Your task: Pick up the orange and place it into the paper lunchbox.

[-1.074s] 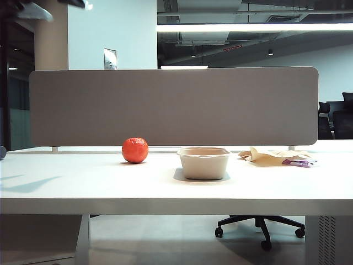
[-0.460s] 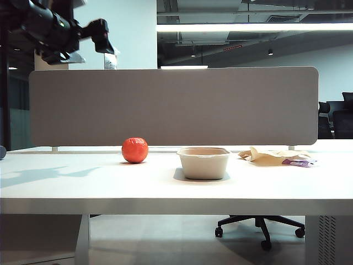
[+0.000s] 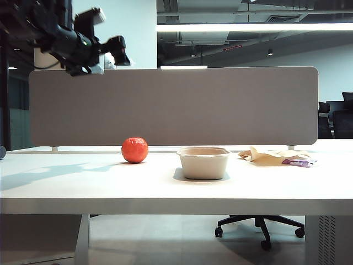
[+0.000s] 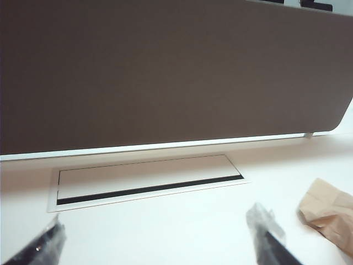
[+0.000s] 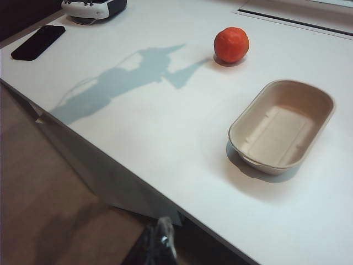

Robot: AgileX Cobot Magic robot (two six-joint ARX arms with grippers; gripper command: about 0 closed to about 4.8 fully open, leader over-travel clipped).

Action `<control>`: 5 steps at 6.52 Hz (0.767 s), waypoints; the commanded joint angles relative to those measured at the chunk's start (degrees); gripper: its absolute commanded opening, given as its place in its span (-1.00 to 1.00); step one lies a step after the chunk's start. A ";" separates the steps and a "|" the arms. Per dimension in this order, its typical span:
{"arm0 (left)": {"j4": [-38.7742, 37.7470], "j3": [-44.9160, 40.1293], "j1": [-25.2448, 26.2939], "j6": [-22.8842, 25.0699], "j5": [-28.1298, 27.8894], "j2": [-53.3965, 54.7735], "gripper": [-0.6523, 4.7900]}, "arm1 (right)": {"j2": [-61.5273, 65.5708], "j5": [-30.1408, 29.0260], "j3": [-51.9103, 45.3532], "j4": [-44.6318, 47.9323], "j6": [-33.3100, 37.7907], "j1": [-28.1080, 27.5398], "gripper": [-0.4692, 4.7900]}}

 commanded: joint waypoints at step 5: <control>6.73 19.28 -2.34 0.07 -3.02 27.21 1.00 | 0.15 -0.02 0.35 0.00 0.22 0.04 -0.83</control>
